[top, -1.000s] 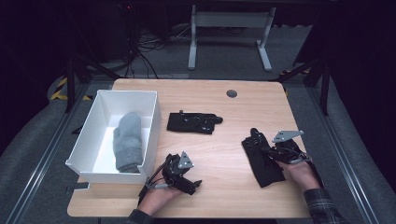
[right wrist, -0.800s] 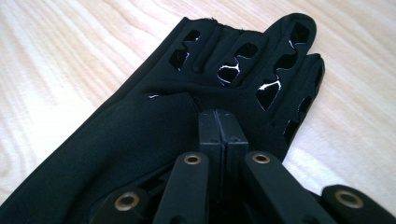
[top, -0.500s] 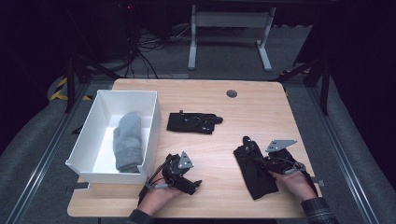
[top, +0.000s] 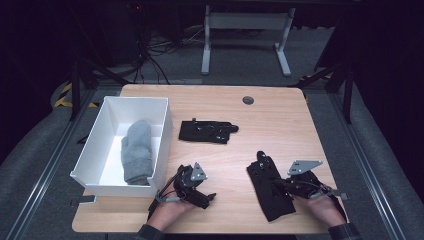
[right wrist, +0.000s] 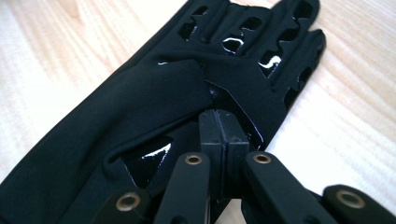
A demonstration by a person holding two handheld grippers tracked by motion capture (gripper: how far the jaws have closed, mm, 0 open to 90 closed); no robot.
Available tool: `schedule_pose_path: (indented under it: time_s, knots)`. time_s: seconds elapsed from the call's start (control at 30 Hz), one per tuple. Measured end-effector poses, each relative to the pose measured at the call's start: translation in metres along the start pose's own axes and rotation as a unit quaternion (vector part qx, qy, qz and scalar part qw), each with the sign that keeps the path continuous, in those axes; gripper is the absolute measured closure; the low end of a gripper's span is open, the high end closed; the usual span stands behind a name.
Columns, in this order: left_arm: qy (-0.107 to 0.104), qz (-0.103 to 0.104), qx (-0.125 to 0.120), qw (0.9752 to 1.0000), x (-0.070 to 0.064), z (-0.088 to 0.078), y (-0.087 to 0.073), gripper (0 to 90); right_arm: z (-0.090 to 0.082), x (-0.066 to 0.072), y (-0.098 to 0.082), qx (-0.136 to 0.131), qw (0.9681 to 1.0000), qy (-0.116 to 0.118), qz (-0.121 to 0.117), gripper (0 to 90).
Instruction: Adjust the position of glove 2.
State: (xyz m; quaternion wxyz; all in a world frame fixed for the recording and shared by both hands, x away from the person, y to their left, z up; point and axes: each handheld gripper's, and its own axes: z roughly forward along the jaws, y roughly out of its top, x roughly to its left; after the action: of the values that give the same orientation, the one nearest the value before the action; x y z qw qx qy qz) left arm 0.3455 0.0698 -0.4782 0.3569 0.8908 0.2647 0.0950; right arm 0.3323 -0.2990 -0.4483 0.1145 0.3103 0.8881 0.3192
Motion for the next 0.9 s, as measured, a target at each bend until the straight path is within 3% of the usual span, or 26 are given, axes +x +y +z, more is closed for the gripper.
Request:
schedule_pose_path:
  time_s: [0.3, 0.53, 0.67, 0.73, 0.77, 0.8, 0.9]
  knots:
    - [0.0, 0.002, 0.0, 1.0, 0.0, 0.0, 0.0, 0.0, -0.002, 0.016, -0.001, -0.002, 0.9996, 0.022, -0.016, 89.3]
    - [0.002, -0.004, 0.017, 0.9998, 0.001, -0.002, 0.005, 3.7, -0.011, -0.001, -0.006, -0.042, 0.999, -0.012, 0.005, 68.3]
    - [0.005, -0.008, 0.015, 0.9998, 0.002, -0.006, 0.01, 27.8, -0.012, -0.014, -0.012, -0.056, 0.9979, -0.031, 0.014, 52.2]
    - [0.007, -0.008, 0.014, 0.9998, 0.003, -0.006, 0.012, 42.9, -0.013, -0.015, -0.013, -0.058, 0.9975, -0.038, 0.015, 49.1]
    - [0.011, -0.01, 0.016, 0.9998, 0.004, -0.006, 0.016, 42.9, -0.013, -0.019, -0.014, -0.059, 0.9969, -0.048, 0.018, 44.8]
    - [0.012, -0.017, 0.019, 0.9996, 0.006, -0.005, 0.021, 57.0, -0.012, -0.024, -0.017, -0.059, 0.9963, -0.057, 0.029, 39.2]
    - [0.014, -0.02, 0.026, 0.9993, 0.01, -0.002, 0.027, 74.9, -0.01, -0.028, -0.02, -0.057, 0.9958, -0.063, 0.036, 35.2]
